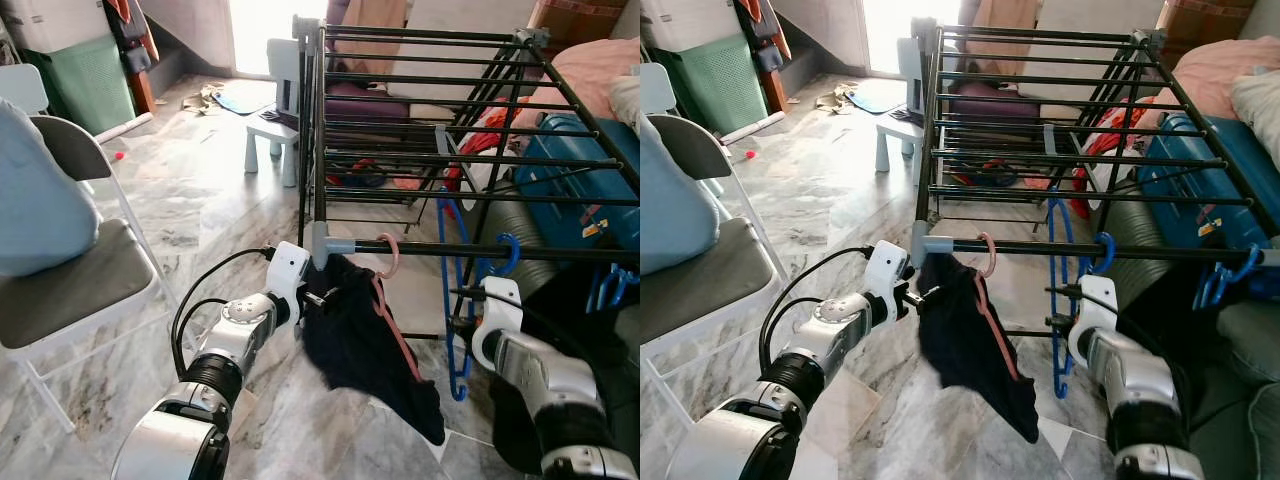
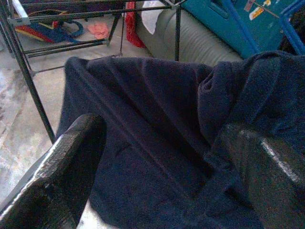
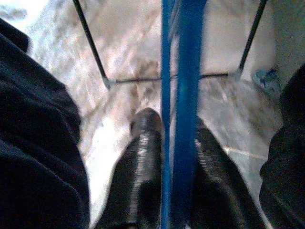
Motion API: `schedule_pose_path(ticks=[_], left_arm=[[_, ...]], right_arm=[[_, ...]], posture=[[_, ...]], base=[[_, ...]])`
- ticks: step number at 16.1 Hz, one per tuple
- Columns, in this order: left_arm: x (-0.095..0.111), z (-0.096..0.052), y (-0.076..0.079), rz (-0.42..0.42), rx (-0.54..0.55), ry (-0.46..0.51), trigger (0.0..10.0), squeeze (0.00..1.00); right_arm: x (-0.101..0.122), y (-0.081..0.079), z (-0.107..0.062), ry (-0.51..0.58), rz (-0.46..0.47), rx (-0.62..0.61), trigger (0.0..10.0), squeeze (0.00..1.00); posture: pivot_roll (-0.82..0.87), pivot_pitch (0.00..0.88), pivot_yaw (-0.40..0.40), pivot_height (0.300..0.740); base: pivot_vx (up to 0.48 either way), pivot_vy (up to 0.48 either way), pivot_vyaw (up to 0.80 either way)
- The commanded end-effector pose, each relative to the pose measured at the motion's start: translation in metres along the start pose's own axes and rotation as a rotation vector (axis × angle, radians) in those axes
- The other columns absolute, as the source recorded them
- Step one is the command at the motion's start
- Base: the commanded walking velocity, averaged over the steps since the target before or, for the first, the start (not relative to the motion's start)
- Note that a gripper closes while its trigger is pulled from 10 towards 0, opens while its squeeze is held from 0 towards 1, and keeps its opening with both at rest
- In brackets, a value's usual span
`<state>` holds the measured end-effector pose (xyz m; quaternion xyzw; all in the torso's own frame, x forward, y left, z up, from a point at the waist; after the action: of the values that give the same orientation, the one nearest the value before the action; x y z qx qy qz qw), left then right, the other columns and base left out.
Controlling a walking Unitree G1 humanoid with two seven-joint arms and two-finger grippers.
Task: Hang hanger
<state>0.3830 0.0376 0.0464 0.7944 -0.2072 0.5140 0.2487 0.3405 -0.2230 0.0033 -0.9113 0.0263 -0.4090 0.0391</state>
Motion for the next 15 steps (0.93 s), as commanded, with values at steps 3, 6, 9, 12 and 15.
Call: schedule_pose_path(ticks=[3,6,9,12,15], left_arm=[[0.003,0.002,0.002,0.027,0.002,0.003,10.0,0.0],[0.006,-0.001,-0.003,0.046,0.032,0.024,10.0,0.0],[0.006,-0.001,-0.002,0.051,0.033,0.032,10.0,0.0],[0.011,-0.003,0.0,0.06,0.016,0.057,10.0,0.0],[0.011,-0.004,0.0,0.062,0.025,0.067,10.0,0.0]], right_arm=[[0.005,0.008,-0.006,0.06,-0.09,-0.062,10.0,1.0],[0.008,0.016,-0.023,0.125,-0.205,-0.166,10.0,1.0],[0.004,0.017,-0.033,0.148,-0.224,-0.188,10.0,1.0],[0.004,0.015,-0.048,0.198,-0.201,-0.191,10.0,1.0],[0.02,0.014,-0.065,0.313,-0.223,-0.237,10.0,1.0]], posture=[[0.04,0.0,-0.057,0.74],[0.03,0.0,-0.049,0.74],[0.02,0.0,-0.042,0.74],[0.01,0.0,-0.045,0.74],[-0.01,0.0,-0.047,0.74]], base=[[0.0,0.0,0.0],[0.0,0.0,0.0],[0.0,0.0,0.0],[0.0,0.0,0.0],[0.0,0.0,0.0]])
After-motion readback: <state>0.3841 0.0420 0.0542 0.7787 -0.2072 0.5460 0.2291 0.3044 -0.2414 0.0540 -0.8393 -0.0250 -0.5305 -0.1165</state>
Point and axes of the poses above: a point about 5 cm out from each wrist's last joint towards the gripper, its own z axis pointing out of the wrist towards the gripper, its own x axis along the axis of the wrist's last joint, y = z × x, the point moved 6 cm from there along z, pointing out of the wrist towards the gripper, and after that the axes turned 3 degrees about -z, right-handed, at the moved point
